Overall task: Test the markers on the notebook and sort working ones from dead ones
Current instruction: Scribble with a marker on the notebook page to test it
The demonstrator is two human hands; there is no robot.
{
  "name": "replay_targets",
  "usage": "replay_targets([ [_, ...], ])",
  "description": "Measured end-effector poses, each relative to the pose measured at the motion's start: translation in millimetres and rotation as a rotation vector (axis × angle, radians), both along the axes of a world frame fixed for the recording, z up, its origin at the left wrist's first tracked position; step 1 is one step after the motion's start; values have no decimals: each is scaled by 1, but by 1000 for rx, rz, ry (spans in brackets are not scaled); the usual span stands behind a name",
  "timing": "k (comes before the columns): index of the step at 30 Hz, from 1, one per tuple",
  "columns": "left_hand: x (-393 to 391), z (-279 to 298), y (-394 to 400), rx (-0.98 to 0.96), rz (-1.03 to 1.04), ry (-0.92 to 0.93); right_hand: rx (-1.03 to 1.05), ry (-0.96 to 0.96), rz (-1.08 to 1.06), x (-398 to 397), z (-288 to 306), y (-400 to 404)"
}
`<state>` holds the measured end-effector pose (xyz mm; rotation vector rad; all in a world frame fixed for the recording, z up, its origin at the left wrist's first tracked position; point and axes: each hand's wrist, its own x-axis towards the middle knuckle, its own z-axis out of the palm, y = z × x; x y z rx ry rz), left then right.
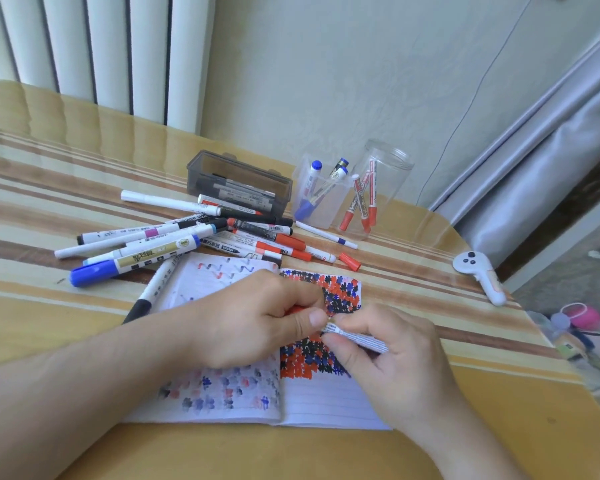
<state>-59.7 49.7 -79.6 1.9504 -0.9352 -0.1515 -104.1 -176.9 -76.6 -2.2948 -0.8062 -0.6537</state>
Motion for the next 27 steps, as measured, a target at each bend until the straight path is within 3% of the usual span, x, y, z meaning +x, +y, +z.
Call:
replay_targets([
  [2, 1, 0, -5, 41, 20, -47, 198, 354, -55, 7, -2, -2],
  [4, 4, -2, -12, 136, 77, -206, 374, 566, -132, 14, -8, -4],
  [6, 8, -5, -18, 216, 170, -338, 511, 616, -202, 19, -13, -6],
  [11, 18, -12, -7, 89, 280, -188, 996, 629, -282, 32, 2, -12],
  [14, 20, -10, -6, 170, 251, -215, 1161, 514, -343, 77, 47, -18],
  [20, 22, -11, -5, 228, 202, -265, 1126, 428, -409, 183, 124, -14],
  [27, 23, -15, -3, 231, 187, -312, 804, 468, -507, 182, 82, -12],
])
